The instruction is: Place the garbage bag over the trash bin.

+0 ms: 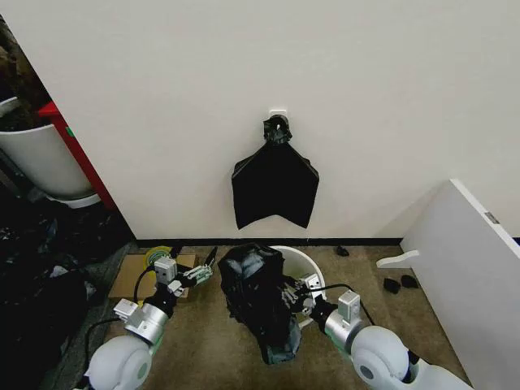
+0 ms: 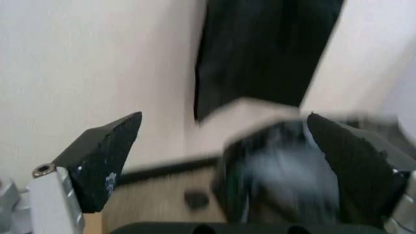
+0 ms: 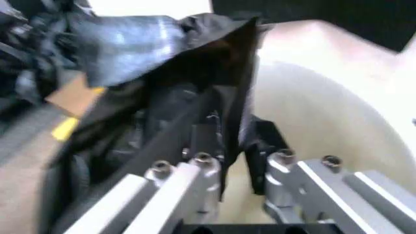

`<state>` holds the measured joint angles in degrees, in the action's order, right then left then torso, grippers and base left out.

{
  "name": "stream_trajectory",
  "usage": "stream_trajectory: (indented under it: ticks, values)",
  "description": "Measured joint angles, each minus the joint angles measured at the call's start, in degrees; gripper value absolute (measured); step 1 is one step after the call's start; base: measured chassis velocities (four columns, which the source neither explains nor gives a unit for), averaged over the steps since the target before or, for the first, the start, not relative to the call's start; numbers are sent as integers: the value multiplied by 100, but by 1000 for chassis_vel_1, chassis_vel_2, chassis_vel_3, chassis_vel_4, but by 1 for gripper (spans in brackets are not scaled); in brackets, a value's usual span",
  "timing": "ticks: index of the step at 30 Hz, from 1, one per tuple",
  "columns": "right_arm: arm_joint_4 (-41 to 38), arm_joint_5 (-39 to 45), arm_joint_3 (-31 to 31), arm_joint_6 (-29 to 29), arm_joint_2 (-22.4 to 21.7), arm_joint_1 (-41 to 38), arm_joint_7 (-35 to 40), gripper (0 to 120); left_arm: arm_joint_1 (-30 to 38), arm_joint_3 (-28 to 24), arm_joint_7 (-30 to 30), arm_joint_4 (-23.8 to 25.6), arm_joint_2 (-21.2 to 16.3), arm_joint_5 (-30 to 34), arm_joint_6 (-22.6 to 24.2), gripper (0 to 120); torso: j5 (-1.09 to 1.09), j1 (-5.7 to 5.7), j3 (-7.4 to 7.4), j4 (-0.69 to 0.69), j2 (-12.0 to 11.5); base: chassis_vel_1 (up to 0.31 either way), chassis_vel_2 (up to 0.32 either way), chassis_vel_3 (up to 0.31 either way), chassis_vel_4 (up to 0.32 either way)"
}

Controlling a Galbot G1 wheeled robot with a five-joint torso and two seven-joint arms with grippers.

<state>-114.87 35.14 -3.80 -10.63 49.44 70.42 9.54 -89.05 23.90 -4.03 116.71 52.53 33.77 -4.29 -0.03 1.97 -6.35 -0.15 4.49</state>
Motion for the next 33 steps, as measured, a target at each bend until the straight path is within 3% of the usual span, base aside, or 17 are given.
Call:
stream_trajectory:
  ticks: [3,6,19,23,27,33]
  values:
    - [-8,-540,2,178,60,105,209,0,-321,-95,118,148,-387,84,238,100,0,0,0,2,0,0,0,0,0]
    - [-11,-857,1,274,73,154,294,0,-358,-192,151,289,-476,272,419,100,-1,0,0,1,0,0,0,0,0]
    - [63,-1343,41,387,68,205,613,0,350,-1034,218,250,-376,763,926,100,0,0,0,1,0,0,0,0,0]
    - [65,-1403,14,359,114,242,693,0,665,-1441,885,371,-188,888,1448,100,0,0,0,-1,0,0,0,0,0]
    - [81,-1407,-10,343,151,246,708,0,887,-2052,2313,521,31,740,2048,100,0,0,0,1,0,0,0,0,0]
    - [80,-1402,-44,332,172,245,688,0,1114,-2409,2743,328,195,480,2136,100,0,0,0,1,0,0,0,0,0]
